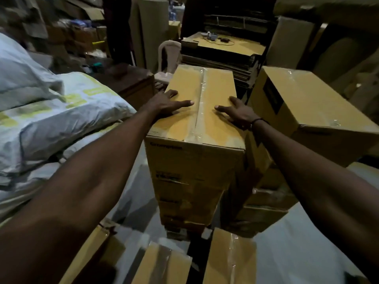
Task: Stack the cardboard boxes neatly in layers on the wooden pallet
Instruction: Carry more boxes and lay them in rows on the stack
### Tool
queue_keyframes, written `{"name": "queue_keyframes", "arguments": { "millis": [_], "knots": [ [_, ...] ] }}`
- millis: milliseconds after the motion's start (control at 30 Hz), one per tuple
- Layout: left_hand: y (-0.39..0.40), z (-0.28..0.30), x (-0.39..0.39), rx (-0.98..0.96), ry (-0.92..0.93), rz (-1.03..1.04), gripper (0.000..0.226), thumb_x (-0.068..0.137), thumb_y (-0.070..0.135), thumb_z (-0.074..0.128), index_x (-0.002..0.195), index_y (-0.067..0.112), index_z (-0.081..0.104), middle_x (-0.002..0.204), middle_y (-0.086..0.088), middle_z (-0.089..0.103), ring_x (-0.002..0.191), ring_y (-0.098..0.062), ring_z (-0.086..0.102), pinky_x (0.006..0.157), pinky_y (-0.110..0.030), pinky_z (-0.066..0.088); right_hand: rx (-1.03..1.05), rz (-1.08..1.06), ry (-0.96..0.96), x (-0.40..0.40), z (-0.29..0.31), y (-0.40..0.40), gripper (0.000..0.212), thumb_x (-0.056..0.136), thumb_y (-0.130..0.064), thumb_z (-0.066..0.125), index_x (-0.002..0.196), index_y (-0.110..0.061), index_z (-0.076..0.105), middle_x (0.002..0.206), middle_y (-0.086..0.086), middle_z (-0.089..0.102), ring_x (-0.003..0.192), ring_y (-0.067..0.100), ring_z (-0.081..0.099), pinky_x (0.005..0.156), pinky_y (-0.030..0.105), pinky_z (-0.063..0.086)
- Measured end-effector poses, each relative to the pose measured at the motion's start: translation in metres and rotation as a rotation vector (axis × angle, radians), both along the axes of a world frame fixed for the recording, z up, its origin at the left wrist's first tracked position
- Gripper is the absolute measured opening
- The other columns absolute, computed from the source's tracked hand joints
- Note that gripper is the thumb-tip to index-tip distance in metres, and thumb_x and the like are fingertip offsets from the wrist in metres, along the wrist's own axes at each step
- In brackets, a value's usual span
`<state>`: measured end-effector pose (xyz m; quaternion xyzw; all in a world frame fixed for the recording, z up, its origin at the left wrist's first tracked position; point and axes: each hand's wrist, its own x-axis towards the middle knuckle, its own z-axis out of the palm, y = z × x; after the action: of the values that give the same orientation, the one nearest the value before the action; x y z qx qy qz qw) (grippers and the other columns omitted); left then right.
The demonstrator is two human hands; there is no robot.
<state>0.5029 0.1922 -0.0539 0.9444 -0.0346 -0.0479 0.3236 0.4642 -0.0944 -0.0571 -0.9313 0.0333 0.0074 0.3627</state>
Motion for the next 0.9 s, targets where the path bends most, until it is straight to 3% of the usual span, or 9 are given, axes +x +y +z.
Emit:
{"name": "queue_keyframes", "arguments": {
  "millis": [200, 333, 633, 900],
  "knots": [
    [-0.014, 0.002, 0.007, 0.046, -0.031, -0.013, 0.124, 0.055, 0.099, 0.061, 0.156, 0.033, 0.035, 0.169, -0.009, 0.017, 0.15, -0.041, 0.025, 0.116, -0.058, 0.034, -0.051, -0.107, -0.002, 0.011, -0.004, 0.013, 0.111, 0.076, -0.074, 0.072, 0.162, -0.024, 0.024, 0.17, 0.008, 0.007, 0.15, 0.039, 0.025, 0.117, 0.052, 0.033],
    [-0.024, 0.003, 0.01, 0.165, -0.094, -0.064, 0.121, 0.055, 0.095, 0.067, 0.155, 0.032, 0.037, 0.17, -0.012, 0.01, 0.151, -0.044, 0.022, 0.117, -0.062, 0.03, -0.175, -0.085, -0.047, 0.009, -0.001, 0.02, 0.112, 0.076, -0.074, 0.072, 0.161, -0.017, 0.026, 0.172, 0.006, -0.004, 0.154, 0.037, 0.017, 0.12, 0.05, 0.027],
    [-0.021, -0.001, -0.024, 0.093, -0.158, -0.092, 0.11, 0.063, 0.077, 0.08, 0.154, 0.03, 0.041, 0.168, -0.009, 0.02, 0.153, -0.035, 0.02, 0.118, -0.059, 0.025, -0.199, 0.024, -0.095, -0.031, 0.002, 0.021, 0.117, 0.074, -0.076, 0.073, 0.16, -0.011, 0.028, 0.17, 0.008, 0.015, 0.154, 0.032, 0.022, 0.123, 0.048, 0.025],
    [-0.022, 0.003, -0.12, 0.04, -0.221, -0.023, 0.115, 0.055, 0.075, 0.086, 0.153, 0.035, 0.042, 0.168, -0.006, 0.022, 0.153, -0.032, 0.023, 0.118, -0.058, 0.026, -0.158, 0.051, -0.157, -0.127, 0.009, 0.017, 0.123, 0.065, -0.078, 0.077, 0.159, -0.011, 0.032, 0.169, 0.006, 0.021, 0.153, 0.028, 0.025, 0.124, 0.049, 0.028]
  ]
}}
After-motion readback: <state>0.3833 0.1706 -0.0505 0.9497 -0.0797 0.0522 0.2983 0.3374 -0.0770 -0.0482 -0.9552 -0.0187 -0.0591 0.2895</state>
